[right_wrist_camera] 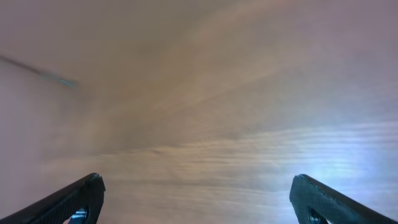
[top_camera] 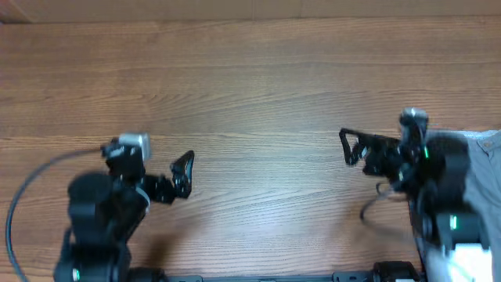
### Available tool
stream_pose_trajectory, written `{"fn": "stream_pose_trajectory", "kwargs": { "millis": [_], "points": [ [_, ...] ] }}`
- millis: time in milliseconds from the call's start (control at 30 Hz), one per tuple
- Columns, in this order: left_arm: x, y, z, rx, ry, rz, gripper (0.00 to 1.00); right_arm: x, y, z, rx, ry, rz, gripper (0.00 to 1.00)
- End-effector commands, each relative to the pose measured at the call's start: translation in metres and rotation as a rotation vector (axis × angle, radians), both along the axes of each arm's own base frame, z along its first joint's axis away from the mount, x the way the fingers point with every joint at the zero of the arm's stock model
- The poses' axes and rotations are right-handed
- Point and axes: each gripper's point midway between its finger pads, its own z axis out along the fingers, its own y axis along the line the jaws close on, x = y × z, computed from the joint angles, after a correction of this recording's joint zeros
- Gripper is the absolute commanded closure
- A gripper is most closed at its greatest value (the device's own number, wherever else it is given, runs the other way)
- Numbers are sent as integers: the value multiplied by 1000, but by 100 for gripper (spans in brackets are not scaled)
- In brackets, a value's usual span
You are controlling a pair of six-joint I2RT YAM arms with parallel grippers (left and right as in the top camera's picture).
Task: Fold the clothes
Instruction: 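Reach the right gripper to the grey shorts' waistband at the right edge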
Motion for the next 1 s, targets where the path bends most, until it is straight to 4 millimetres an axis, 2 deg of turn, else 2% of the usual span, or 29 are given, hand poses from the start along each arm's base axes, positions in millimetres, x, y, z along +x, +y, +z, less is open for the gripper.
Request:
{"fn": "stream_pose_trajectory", "kwargs": {
  "millis": [0,133,300,400,467,533,700,967],
  "points": [
    [18,1,7,18,95,-1,0,27,-8,-1,-102,80,14,0],
    [32,-3,0,9,258,-23,0,43,-13,-21,-137,258,15,0],
    [40,-17,-21,-31,405,-97,0,65,-44,-40,-189,326,-81,0],
    [43,-20,-34,-60,469,-97,0,71,-88,-48,-186,357,-241,0],
    [45,-22,-40,-92,505,-87,0,68,-124,-53,-178,388,-369,0],
    [45,-24,-43,-102,519,-98,0,66,-151,-59,-163,409,-441,0],
    [52,-23,-45,-98,512,-93,0,60,-196,-85,-179,486,-550,0],
    [58,-23,-41,-97,484,-94,0,74,-215,-133,-232,571,-582,0]
  ]
}}
